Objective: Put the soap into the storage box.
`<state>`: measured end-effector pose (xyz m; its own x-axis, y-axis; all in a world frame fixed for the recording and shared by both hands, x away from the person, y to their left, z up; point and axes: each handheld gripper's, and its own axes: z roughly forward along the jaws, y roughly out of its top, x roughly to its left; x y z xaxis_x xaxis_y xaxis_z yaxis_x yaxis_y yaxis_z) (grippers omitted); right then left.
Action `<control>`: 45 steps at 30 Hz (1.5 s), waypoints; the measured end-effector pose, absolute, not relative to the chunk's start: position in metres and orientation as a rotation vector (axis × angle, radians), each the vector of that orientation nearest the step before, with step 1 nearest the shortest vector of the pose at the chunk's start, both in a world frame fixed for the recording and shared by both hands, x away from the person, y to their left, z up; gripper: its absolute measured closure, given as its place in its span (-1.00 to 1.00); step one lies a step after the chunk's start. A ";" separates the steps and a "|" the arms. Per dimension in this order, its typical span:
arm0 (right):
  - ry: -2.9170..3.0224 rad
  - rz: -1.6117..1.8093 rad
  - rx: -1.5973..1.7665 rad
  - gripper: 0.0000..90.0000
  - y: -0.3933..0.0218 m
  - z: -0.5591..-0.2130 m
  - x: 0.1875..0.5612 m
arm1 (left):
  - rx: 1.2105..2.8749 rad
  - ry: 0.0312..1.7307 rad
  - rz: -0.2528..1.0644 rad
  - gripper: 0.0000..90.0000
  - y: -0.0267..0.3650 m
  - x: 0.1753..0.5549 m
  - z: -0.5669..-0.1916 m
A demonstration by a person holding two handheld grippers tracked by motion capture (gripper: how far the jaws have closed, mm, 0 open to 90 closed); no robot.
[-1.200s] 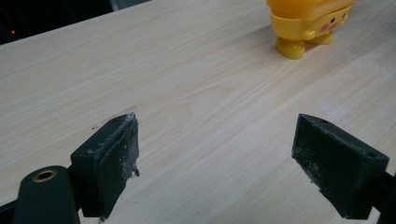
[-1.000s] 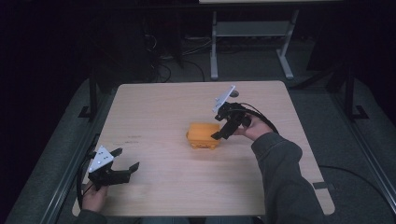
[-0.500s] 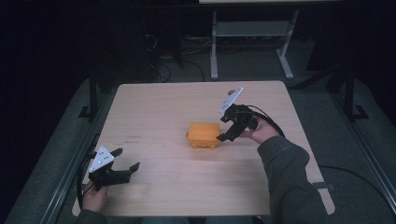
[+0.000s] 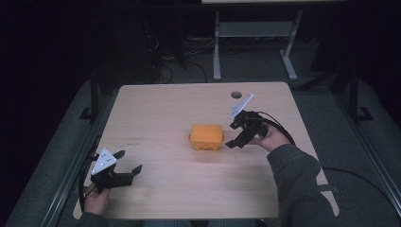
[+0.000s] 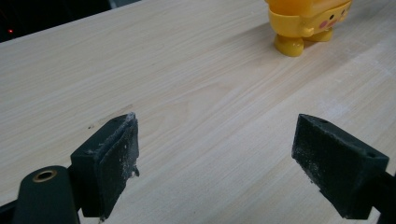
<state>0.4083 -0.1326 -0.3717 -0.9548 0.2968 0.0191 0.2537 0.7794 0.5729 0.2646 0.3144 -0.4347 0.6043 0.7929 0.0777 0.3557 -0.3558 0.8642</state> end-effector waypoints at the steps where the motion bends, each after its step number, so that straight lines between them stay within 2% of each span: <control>1: 2.895 0.916 0.448 -0.60 -0.133 -0.372 0.408 | 1.953 0.913 0.628 -0.68 0.314 0.265 -0.435; 45: 2.864 0.938 0.607 -0.60 -0.183 -0.392 0.375 | 1.949 0.916 0.629 -0.68 0.313 0.265 -0.436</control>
<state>0.3753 -0.1829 -0.3923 -0.9199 0.3879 0.0573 0.3467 0.7362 0.5812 0.2653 0.3129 -0.4359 0.6016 0.7951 0.0764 0.3566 -0.3529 0.8651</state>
